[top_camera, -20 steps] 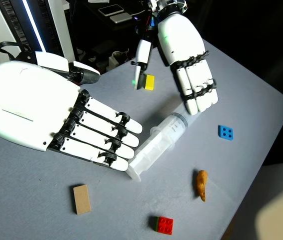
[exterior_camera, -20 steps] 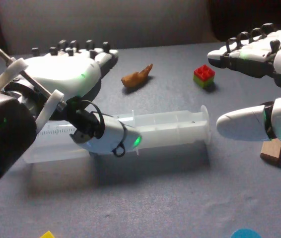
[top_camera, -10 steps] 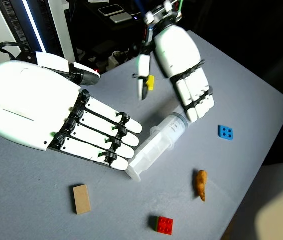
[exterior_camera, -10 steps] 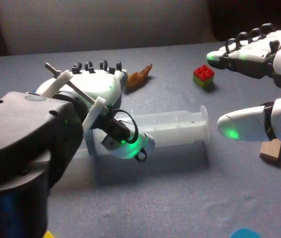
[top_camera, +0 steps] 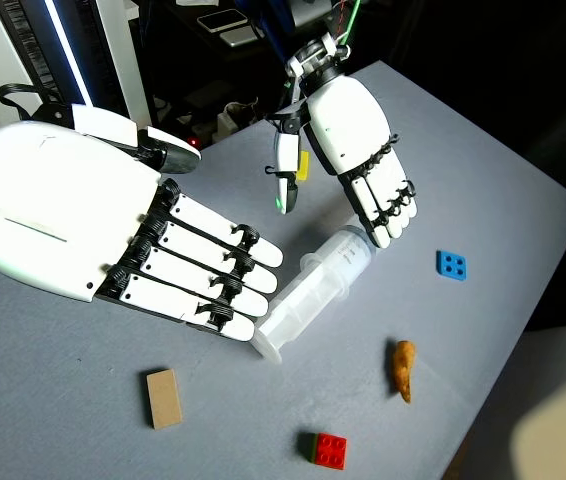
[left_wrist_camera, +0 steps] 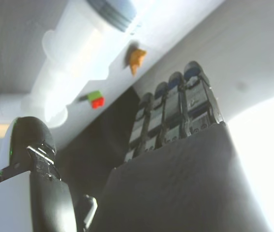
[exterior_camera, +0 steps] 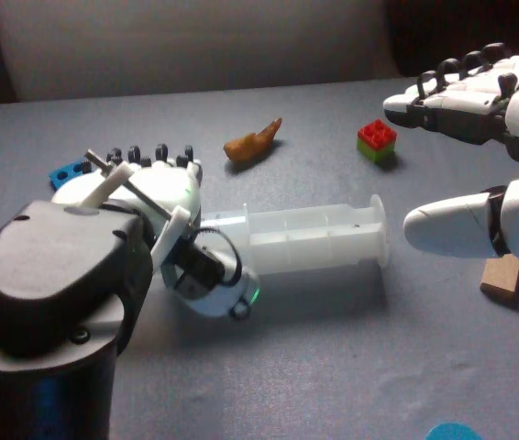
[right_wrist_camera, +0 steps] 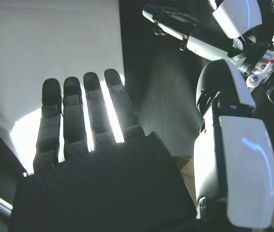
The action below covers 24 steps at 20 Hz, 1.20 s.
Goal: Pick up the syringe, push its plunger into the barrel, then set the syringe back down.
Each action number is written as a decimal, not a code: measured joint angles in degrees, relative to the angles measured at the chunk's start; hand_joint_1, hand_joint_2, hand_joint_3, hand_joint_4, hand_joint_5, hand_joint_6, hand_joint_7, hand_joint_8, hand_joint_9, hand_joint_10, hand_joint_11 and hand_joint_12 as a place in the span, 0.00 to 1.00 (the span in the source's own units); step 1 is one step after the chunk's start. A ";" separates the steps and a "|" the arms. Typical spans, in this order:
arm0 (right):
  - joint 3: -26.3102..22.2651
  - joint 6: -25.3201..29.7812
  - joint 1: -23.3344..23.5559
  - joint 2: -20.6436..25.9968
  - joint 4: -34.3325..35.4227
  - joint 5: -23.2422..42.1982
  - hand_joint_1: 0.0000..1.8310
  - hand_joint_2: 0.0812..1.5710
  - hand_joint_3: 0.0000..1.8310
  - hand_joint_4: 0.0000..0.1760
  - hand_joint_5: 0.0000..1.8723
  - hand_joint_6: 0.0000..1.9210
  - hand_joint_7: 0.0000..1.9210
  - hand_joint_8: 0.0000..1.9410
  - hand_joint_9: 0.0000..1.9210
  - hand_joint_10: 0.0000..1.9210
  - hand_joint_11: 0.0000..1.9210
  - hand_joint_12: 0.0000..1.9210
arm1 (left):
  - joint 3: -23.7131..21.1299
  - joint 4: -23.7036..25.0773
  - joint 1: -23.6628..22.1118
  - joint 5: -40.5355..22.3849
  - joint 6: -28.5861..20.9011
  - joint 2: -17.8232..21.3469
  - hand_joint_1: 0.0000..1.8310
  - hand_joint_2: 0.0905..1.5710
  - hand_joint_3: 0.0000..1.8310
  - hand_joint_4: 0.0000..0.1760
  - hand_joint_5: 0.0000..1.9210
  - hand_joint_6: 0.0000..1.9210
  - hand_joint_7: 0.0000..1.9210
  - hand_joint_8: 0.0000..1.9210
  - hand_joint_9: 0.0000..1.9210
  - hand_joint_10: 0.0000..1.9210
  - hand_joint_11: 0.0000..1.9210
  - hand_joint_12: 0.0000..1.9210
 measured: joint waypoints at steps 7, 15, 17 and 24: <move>0.00 -0.02 0.42 0.00 0.00 -0.02 0.01 0.68 0.00 0.00 0.04 0.00 0.04 0.00 0.05 0.00 0.00 0.21 | 2.43 0.70 1.36 1.22 -0.02 -0.31 0.26 0.66 0.00 0.00 0.00 0.00 0.00 0.00 0.00 0.00 0.00 0.00; 0.00 0.07 0.42 -0.02 0.00 -0.15 0.00 0.67 0.00 0.00 0.04 0.00 0.05 0.00 0.05 0.00 0.00 0.18 | 5.57 2.73 3.21 4.42 -0.02 -1.66 0.28 0.66 0.00 0.00 0.00 0.00 0.00 0.00 0.00 0.00 0.00 0.00; 0.00 0.07 0.70 -0.02 0.00 -0.15 0.00 0.68 0.00 0.00 0.04 0.00 0.04 0.00 0.05 0.00 0.00 0.20 | 5.92 2.51 3.74 4.90 0.02 -1.66 0.28 0.65 0.00 0.00 0.00 0.00 0.00 0.00 0.00 0.00 0.00 0.00; 0.00 0.48 0.66 -0.02 0.00 -0.48 0.01 0.68 0.00 0.00 0.04 0.00 0.04 0.00 0.04 0.00 0.00 0.13 | 7.39 4.57 6.10 6.36 -0.81 -2.03 0.27 0.66 0.00 0.00 0.00 0.00 0.00 0.00 0.00 0.00 0.00 0.00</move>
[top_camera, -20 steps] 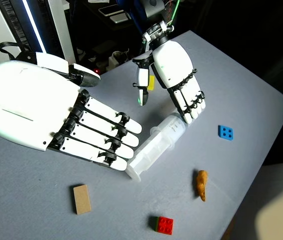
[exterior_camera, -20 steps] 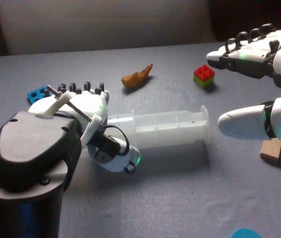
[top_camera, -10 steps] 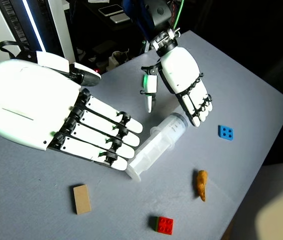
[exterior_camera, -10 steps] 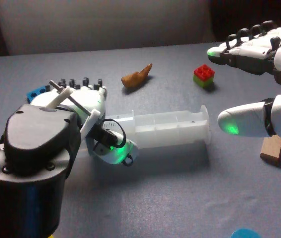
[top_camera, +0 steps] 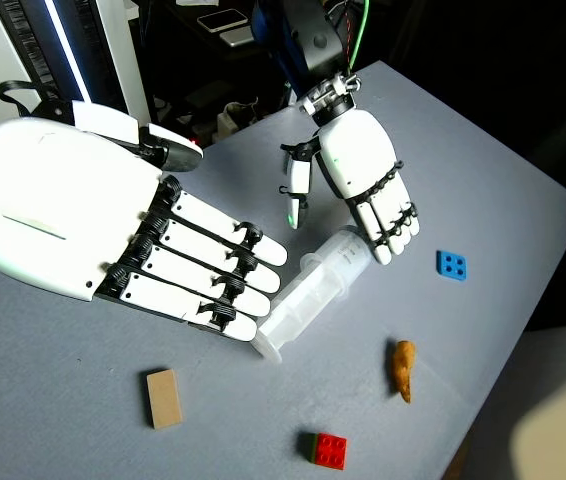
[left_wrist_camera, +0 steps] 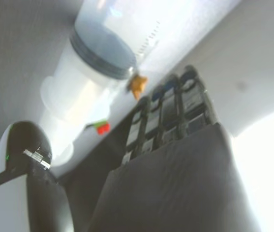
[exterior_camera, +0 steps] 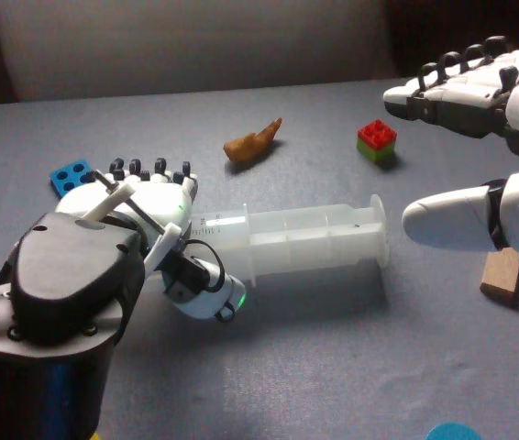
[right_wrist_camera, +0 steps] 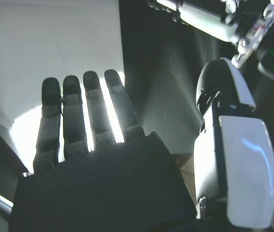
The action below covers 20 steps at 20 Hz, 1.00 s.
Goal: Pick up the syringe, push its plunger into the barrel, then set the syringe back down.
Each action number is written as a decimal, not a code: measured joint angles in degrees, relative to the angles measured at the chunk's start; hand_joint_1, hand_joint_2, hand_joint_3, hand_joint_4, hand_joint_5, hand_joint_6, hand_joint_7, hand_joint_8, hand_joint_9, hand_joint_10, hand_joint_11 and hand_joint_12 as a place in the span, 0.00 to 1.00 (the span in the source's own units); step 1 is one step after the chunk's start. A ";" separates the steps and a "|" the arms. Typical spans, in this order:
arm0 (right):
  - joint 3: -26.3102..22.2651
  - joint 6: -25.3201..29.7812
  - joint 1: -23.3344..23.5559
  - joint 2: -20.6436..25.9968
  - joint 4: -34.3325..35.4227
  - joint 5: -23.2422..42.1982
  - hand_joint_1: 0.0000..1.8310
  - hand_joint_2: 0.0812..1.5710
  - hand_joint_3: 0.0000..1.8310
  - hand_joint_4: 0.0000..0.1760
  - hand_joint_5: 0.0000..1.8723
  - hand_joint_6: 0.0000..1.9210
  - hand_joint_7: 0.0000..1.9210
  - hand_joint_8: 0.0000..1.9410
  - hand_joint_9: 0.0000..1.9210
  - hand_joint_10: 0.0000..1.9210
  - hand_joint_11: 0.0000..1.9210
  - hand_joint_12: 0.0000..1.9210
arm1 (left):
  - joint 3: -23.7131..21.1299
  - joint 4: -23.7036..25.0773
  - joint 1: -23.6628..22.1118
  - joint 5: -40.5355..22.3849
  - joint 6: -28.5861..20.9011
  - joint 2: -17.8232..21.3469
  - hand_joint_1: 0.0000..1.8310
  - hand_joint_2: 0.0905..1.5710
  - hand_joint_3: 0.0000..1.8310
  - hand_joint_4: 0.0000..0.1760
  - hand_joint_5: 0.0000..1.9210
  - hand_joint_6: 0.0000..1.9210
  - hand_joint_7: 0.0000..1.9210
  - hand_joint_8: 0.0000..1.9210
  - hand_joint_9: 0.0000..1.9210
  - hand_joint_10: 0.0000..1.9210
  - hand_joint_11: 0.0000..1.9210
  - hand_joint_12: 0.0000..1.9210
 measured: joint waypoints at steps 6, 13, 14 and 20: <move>0.00 -0.83 0.07 0.00 0.00 -0.26 0.01 0.68 0.00 0.00 0.04 0.00 0.04 0.00 0.04 0.00 0.00 0.13 | 1.79 0.61 1.16 1.55 -0.09 -1.09 0.28 0.66 0.00 0.00 0.00 0.00 0.00 0.00 0.00 0.00 0.00 0.00; 0.00 -0.85 0.07 0.00 0.02 -0.42 0.00 0.69 0.00 0.00 0.04 0.00 0.05 0.00 0.05 0.00 0.00 0.20 | 3.93 2.25 2.38 2.89 -0.13 -2.58 0.29 0.66 0.00 0.00 0.00 0.00 0.00 0.00 0.00 0.00 0.00 0.00; 0.00 -0.85 0.07 0.02 0.02 -0.39 0.01 0.68 0.00 0.00 0.04 0.00 0.05 0.00 0.05 0.00 0.00 0.21 | 4.33 2.40 2.62 3.08 -0.11 -2.97 0.29 0.66 0.00 0.00 0.00 0.00 0.00 0.00 0.00 0.00 0.00 0.00; 0.00 -0.85 0.17 0.00 0.00 -0.39 0.02 0.69 0.00 0.00 0.04 0.00 0.04 0.00 0.04 0.00 0.00 0.16 | 6.62 4.07 4.37 4.74 -1.29 -4.13 0.33 0.66 0.00 0.00 0.00 0.00 0.00 0.00 0.00 0.00 0.00 0.00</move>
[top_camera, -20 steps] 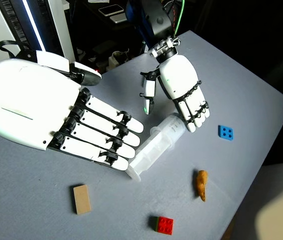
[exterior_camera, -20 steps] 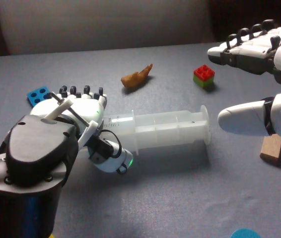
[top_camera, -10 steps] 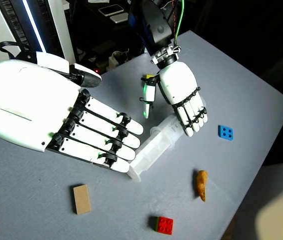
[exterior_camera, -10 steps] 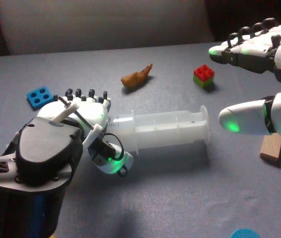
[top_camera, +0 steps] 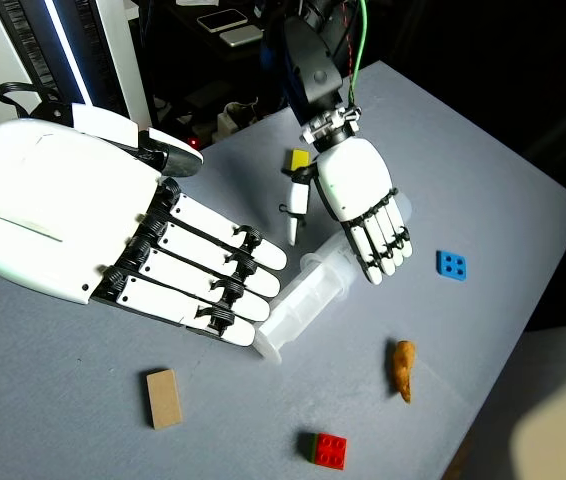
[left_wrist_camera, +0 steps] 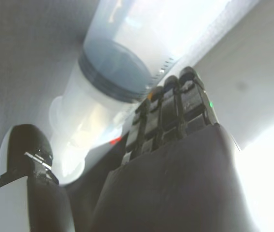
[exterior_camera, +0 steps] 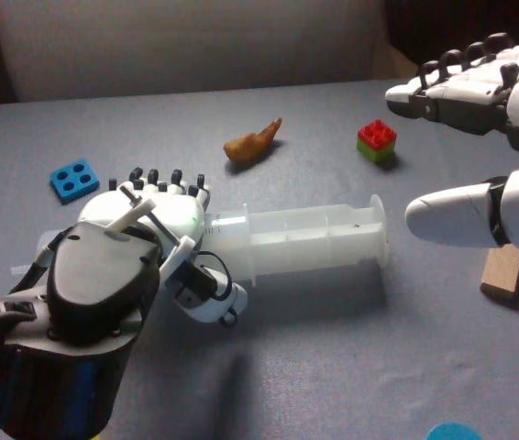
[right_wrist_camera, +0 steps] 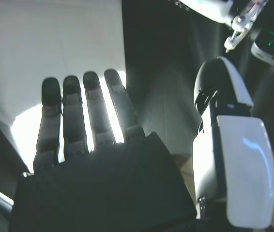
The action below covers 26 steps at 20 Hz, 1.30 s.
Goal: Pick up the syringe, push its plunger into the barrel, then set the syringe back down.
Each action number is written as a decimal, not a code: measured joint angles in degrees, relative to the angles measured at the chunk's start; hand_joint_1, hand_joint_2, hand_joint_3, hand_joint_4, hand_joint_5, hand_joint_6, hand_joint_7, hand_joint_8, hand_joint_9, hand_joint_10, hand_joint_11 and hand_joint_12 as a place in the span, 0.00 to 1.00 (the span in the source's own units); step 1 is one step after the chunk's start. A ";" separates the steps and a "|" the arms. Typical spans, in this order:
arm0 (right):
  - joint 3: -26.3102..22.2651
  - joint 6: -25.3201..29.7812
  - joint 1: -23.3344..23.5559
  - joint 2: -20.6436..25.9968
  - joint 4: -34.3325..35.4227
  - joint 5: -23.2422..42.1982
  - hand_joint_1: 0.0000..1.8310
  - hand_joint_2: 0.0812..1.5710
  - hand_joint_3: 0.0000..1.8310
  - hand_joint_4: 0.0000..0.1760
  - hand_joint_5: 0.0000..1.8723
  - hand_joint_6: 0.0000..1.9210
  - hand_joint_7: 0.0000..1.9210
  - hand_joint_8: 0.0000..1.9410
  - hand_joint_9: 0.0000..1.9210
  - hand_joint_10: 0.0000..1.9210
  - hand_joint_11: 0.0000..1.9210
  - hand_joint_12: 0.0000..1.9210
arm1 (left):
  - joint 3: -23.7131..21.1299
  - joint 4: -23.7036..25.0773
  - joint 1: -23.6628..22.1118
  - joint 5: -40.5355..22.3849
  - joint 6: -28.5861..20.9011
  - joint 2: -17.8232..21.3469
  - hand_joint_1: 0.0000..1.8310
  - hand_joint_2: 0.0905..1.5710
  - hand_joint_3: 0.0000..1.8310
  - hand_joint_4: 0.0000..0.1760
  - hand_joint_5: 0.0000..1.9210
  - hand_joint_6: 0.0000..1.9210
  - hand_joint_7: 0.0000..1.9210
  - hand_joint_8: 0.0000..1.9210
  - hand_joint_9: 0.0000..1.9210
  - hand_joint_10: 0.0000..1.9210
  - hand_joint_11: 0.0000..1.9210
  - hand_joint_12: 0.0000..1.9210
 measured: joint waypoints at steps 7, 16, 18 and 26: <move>0.00 0.00 0.00 0.00 0.00 0.31 0.02 0.70 0.00 0.00 0.05 0.00 0.05 0.00 0.05 0.00 0.00 0.20 | 2.40 1.40 1.31 1.44 -0.48 -0.59 0.31 0.66 0.00 0.00 0.00 0.00 0.00 0.00 0.00 0.00 0.00 0.00; 0.00 0.00 0.00 0.00 0.00 0.87 0.02 0.69 0.00 0.00 0.04 0.00 0.04 0.00 0.05 0.00 0.00 0.18 | 3.69 2.49 1.64 2.36 -0.66 -2.36 0.33 0.67 0.00 0.00 0.00 0.00 0.00 0.00 0.00 0.00 0.00 0.00; 0.00 0.00 0.00 0.00 0.00 0.92 0.03 0.69 0.00 0.00 0.04 0.00 0.04 0.00 0.05 0.00 0.00 0.18 | 3.82 2.51 1.66 2.36 -0.66 -2.36 0.34 0.67 0.00 0.00 0.02 0.00 0.03 0.00 0.02 0.00 0.02 0.02; 0.00 0.00 0.00 0.00 0.00 0.90 0.01 0.69 0.00 0.00 0.04 0.00 0.04 0.00 0.04 0.00 0.00 0.19 | 4.74 4.42 2.27 2.51 -1.84 -2.34 0.49 0.74 0.00 0.00 0.24 0.01 0.29 0.01 0.28 0.01 0.06 0.54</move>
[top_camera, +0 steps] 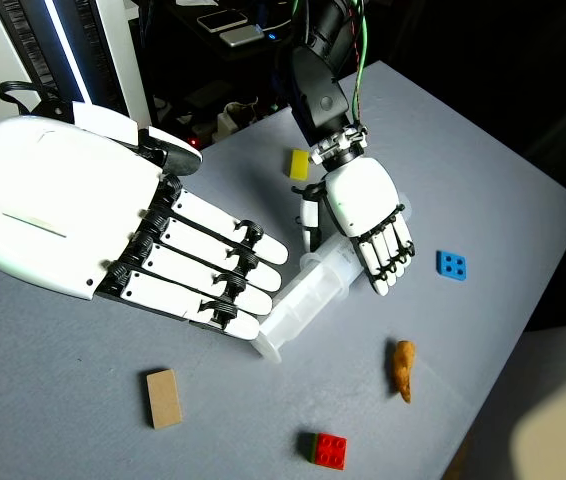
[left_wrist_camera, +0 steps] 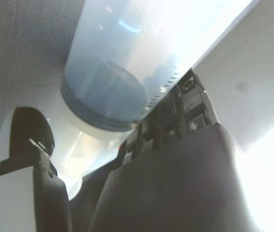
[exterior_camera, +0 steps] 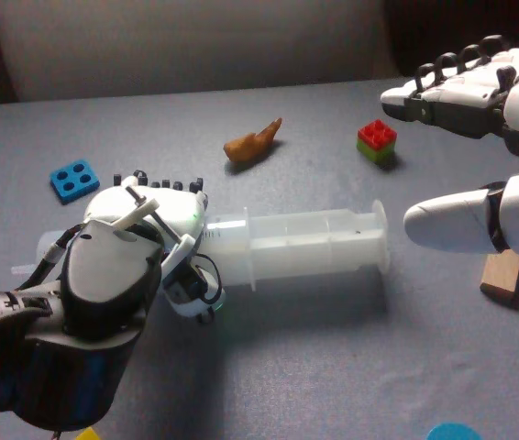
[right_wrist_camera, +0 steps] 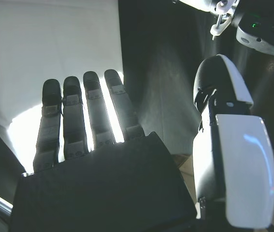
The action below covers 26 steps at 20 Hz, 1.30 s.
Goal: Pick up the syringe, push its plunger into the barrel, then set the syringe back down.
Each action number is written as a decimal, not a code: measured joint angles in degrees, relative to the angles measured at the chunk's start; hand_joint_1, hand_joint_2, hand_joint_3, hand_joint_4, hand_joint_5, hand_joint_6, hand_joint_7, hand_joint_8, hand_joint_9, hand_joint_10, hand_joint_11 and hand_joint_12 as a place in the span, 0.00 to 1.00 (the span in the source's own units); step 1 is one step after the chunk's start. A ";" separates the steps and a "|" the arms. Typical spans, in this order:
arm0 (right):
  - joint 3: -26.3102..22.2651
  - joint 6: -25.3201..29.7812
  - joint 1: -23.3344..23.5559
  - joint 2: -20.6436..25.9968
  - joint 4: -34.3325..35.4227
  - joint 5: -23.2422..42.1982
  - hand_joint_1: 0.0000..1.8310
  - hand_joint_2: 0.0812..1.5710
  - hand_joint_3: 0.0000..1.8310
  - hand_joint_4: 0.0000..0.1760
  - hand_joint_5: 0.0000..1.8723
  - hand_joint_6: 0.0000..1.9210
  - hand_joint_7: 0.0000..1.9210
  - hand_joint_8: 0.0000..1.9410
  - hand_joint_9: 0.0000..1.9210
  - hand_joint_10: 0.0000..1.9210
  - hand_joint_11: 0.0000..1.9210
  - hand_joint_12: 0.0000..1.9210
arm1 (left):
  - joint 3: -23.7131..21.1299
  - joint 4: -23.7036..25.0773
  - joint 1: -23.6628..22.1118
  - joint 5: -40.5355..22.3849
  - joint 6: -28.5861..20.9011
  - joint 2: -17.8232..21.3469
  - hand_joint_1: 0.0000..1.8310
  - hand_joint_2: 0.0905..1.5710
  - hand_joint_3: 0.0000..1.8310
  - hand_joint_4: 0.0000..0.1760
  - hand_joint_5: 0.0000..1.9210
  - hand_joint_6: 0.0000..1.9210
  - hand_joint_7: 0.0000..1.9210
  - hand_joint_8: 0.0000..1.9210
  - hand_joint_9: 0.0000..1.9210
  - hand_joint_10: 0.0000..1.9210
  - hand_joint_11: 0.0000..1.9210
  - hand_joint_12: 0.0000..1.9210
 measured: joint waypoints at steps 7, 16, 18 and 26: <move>0.00 0.00 0.00 0.02 0.00 0.02 0.01 0.71 0.00 0.00 0.04 0.00 0.04 0.00 0.05 0.00 0.00 0.26 | -0.13 1.51 0.02 1.16 -0.46 0.42 0.73 0.72 0.00 0.00 0.41 0.61 0.51 0.54 0.47 0.52 0.30 0.59; 0.00 0.42 0.00 0.00 0.00 -0.44 0.00 0.72 0.00 0.00 0.03 0.00 0.05 0.00 0.05 0.00 0.00 0.17 | -2.03 12.02 2.60 6.75 -11.52 3.17 0.75 0.72 0.00 0.00 0.46 0.47 0.44 0.67 0.46 0.69 0.36 0.63; 0.00 1.86 0.00 0.00 0.02 -1.25 0.01 0.71 0.00 0.00 0.05 0.00 0.05 0.00 0.06 0.00 0.00 0.19 | -2.12 20.55 3.06 10.69 -15.65 4.39 0.75 0.72 0.00 0.00 0.45 0.47 0.44 0.69 0.45 0.70 0.37 0.63; 0.00 22.75 1.49 2.58 0.61 -9.33 0.01 0.71 0.00 0.00 0.03 0.00 0.04 0.00 0.05 0.00 0.00 0.19 | -2.71 39.41 3.56 18.29 -28.83 10.49 0.75 0.72 0.00 0.00 0.43 0.49 0.46 0.64 0.46 0.70 0.39 0.66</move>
